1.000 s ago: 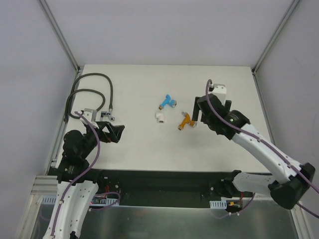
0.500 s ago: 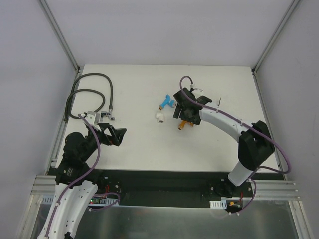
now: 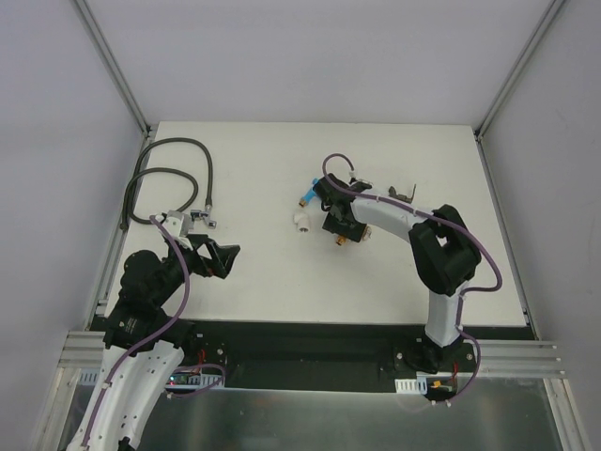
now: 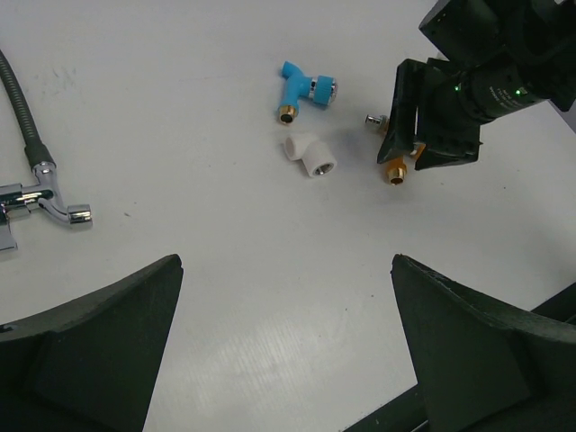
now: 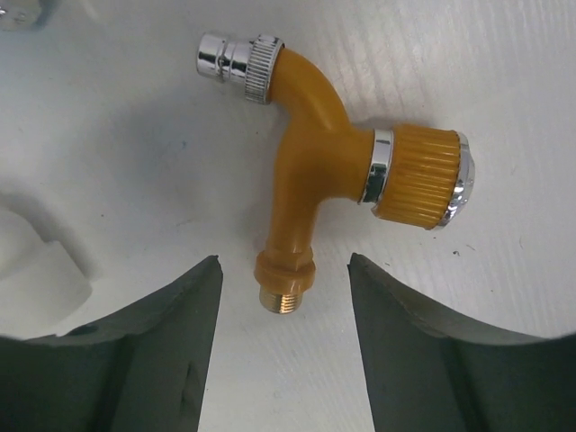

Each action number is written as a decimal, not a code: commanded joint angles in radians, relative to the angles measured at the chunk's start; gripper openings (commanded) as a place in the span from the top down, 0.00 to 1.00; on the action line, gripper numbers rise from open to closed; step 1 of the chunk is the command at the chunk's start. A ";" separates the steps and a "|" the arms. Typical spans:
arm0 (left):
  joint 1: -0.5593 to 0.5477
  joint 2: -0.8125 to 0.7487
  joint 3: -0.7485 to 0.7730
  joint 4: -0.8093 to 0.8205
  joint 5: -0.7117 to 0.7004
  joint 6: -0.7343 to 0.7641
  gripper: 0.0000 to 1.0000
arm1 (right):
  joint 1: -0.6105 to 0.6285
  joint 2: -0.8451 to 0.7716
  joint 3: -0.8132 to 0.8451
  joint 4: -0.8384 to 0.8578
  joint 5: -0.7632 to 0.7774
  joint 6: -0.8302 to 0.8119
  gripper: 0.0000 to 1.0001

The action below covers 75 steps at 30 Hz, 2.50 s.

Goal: Install the water faucets

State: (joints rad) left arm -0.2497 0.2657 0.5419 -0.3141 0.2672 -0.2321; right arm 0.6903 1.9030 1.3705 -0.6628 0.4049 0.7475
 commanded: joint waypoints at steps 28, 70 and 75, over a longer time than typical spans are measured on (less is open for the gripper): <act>-0.008 0.246 0.122 0.013 0.090 0.013 0.01 | 0.107 -0.382 -0.203 0.051 0.150 -0.511 0.98; -0.056 0.922 0.530 0.164 0.929 -0.118 0.02 | 0.486 -0.614 -0.070 0.244 -0.094 -1.218 0.98; -0.086 0.952 0.529 0.165 0.929 -0.133 0.07 | 0.486 -0.614 -0.068 0.304 -0.097 -1.231 0.98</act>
State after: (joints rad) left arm -0.3168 1.2015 1.0740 -0.1890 1.1469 -0.3531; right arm 1.1740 1.2953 1.2507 -0.4698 0.3012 -0.4549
